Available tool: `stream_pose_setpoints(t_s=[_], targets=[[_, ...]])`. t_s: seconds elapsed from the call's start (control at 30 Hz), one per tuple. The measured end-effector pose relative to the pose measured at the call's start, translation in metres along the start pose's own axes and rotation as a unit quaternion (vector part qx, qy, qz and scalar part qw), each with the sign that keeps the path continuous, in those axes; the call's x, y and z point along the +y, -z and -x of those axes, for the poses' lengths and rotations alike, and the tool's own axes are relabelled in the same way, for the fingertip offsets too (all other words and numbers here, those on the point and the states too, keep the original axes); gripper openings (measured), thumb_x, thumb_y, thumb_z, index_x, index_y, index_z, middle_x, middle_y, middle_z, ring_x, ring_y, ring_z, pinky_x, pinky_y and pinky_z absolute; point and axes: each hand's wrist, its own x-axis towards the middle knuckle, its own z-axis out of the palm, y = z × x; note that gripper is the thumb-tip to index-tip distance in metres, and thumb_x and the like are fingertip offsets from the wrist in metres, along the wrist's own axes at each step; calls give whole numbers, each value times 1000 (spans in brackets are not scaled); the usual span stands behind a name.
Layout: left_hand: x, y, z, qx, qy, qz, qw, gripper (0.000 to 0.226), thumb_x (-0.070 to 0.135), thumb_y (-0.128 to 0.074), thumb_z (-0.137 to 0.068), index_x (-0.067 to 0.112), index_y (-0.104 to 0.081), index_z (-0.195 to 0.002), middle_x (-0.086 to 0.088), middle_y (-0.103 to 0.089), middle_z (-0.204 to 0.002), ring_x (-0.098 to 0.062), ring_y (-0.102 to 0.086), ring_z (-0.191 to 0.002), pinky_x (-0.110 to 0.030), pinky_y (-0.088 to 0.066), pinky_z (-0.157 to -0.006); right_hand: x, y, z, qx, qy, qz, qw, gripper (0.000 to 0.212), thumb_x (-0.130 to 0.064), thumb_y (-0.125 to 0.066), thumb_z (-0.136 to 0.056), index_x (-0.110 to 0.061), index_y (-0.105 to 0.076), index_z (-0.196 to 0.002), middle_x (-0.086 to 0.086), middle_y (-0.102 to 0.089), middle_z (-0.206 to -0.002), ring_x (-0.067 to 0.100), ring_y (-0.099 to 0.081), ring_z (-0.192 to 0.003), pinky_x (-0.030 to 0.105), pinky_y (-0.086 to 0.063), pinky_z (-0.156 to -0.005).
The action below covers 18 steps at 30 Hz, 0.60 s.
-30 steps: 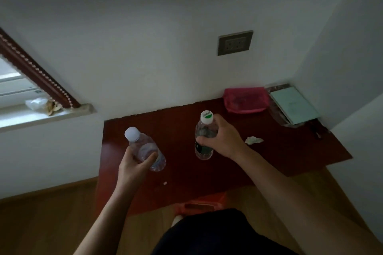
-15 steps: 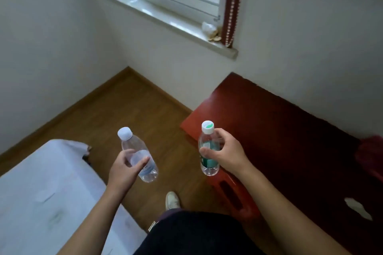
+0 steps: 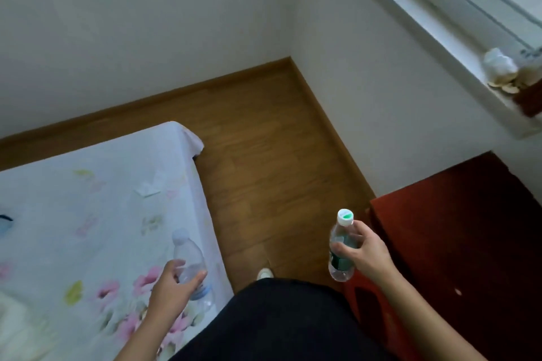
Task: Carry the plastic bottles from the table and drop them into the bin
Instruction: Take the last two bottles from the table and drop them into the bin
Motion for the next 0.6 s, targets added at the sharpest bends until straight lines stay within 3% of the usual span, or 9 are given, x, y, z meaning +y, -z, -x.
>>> stream_pose_setpoints(t_s=[0.13, 0.3, 0.43, 0.6], targets=[[21, 1, -33, -18, 8, -18, 1000, 60, 51, -76, -79, 24, -50, -127, -8, -60, -127, -22, -57, -97, -39, -53, -84, -4, -4, -27, 9, -29, 20, 999, 55, -36, -85, -72, -28, -61, -121, -6, -67, -122, 16, -62, -116, 38, -54, -93], [80, 4, -81, -25, -43, -11, 999, 61, 54, -76, -77, 34, -45, -125, 1, -56, -124, -21, -57, -106, -37, -53, -85, -30, -2, -75, 5, -39, 28, 999, 55, -34, -85, -72, -26, -61, -121, -6, -66, -117, 15, -61, -114, 38, -53, -92], [126, 5, -117, -35, -49, -7, 998, 58, 51, -77, -78, 37, -41, -121, 7, -50, -117, -16, -53, -105, -36, -53, -87, -66, 1, -132, -2, -35, 29, 999, 65, -34, -85, -73, -24, -53, -129, -7, -61, -118, 11, -56, -110, 27, -48, -81], [170, 11, -165, 13, -6, 28, 999, 57, 46, -80, -77, 33, -45, -121, 4, -54, -116, -20, -56, -106, -38, -55, -87, -120, 12, -225, -51, -13, 38, 998, 61, -30, -83, -76, -19, -53, -128, -8, -61, -115, 12, -59, -107, 21, -48, -75]])
